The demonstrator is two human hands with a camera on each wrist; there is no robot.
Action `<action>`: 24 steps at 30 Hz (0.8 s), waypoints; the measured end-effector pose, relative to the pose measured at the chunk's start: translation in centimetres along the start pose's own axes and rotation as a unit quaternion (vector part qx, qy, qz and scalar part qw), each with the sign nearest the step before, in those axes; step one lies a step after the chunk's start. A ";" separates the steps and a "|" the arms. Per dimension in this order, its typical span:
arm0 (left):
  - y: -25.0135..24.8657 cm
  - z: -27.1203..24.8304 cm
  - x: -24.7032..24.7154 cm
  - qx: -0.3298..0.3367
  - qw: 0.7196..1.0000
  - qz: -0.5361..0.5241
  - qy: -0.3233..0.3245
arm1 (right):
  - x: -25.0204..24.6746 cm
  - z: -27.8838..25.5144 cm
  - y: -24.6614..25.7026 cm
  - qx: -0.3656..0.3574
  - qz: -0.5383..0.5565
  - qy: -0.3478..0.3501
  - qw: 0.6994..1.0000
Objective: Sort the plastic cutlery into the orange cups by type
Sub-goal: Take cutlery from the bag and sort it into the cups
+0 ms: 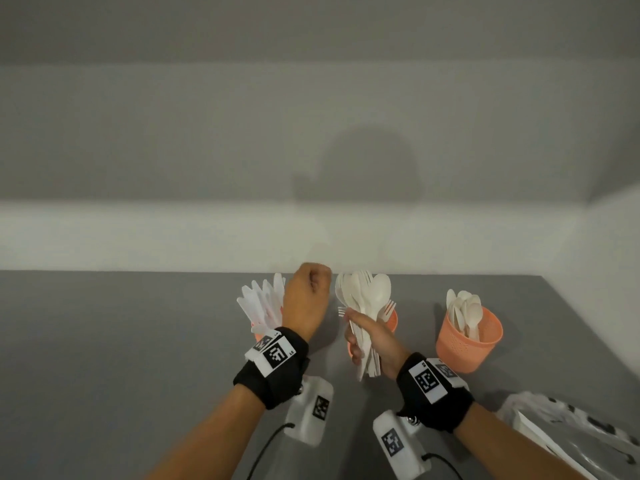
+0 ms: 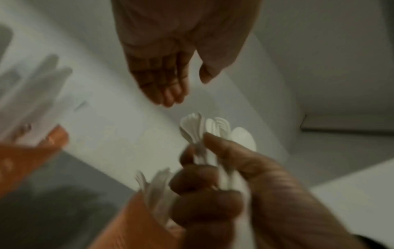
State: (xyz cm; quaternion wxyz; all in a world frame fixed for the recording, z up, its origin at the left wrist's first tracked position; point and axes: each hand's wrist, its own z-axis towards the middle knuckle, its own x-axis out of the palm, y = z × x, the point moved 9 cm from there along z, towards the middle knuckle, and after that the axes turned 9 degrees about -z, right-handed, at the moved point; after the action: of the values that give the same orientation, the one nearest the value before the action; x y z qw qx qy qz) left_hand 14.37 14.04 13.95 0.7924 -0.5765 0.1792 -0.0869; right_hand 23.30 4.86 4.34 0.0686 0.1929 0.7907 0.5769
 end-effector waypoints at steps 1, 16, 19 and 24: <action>1.1 -0.7 1.0 -0.059 0.998 -0.017 0.028 | 0.1 -0.1 0.1 -0.004 0.001 -0.003 1.000; 3.1 -3.2 2.3 -0.163 0.974 -0.156 -0.010 | -1.4 -1.6 0.9 -0.051 -0.048 -0.053 0.996; 1.6 -2.8 1.5 -0.131 0.967 -0.217 -0.022 | -2.5 -1.2 0.6 -0.049 -0.028 -0.080 0.995; 1.7 -3.2 1.4 -0.102 0.972 -0.213 0.007 | -3.2 -1.1 1.1 -0.085 -0.087 -0.116 0.986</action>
State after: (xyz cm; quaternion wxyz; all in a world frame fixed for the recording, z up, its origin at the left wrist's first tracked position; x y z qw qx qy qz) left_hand 14.27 11.26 11.27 0.6912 -0.6787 0.0658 -0.2395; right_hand 26.12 2.91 5.38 0.2261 0.1822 0.7392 0.6076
